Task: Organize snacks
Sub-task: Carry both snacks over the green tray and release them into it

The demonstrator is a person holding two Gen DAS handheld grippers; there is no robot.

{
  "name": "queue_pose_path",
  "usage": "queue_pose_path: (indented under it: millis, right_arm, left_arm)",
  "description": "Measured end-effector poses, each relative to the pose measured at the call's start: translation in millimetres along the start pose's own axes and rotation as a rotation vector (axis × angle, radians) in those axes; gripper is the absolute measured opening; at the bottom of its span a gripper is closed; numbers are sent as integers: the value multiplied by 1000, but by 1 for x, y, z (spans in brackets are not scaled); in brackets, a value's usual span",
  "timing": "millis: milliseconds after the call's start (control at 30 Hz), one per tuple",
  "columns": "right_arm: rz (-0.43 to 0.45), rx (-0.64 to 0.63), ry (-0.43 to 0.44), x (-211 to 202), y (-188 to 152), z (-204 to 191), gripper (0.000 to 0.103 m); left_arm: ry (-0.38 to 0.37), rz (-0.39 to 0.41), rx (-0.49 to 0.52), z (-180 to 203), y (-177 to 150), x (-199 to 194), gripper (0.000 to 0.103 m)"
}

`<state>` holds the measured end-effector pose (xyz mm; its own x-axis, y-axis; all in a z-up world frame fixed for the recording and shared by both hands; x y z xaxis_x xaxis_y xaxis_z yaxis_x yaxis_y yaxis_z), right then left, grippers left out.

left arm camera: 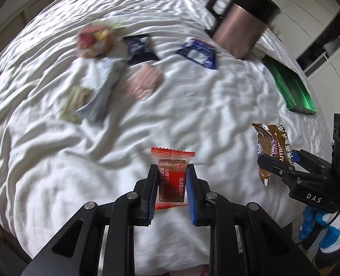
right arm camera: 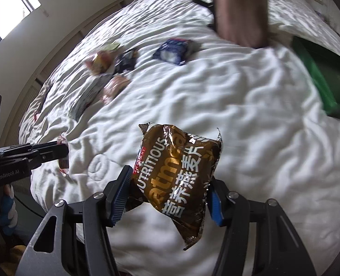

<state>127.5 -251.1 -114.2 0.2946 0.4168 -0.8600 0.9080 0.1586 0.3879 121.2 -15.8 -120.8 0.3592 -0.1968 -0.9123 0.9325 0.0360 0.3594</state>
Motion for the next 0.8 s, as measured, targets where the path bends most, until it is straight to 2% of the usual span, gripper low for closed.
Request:
queue_pose_path:
  millis: [167, 367, 467, 633, 800]
  right_arm:
    - [87, 83, -76, -47, 17, 72, 50]
    - [193, 174, -215, -101, 57, 170, 50]
    - [233, 213, -281, -117, 83, 217, 50]
    - [256, 274, -364, -119, 118, 290, 50]
    - [237, 326, -417, -97, 140, 351, 50]
  left_arm:
    - [-65, -2, 105, 66, 41, 9, 19]
    - [-169, 30, 269, 184, 118, 27, 19]
    - [-220, 51, 319, 240, 160, 39, 19]
    - [-276, 61, 371, 316, 218, 76, 19]
    - [-273, 23, 398, 364, 244, 133, 19]
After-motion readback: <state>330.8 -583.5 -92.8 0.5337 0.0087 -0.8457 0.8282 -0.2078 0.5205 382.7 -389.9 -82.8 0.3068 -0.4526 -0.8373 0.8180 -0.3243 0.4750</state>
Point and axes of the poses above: each gripper's, at about its wrist camera, not at the fingertips, and x roughly the way its jaws point, z to its right, y to its top, the point moved 8 cm from there along x, roughly the way its jaws point, and after that the axes turned 5 degrees about x, right-handed, at the moved point
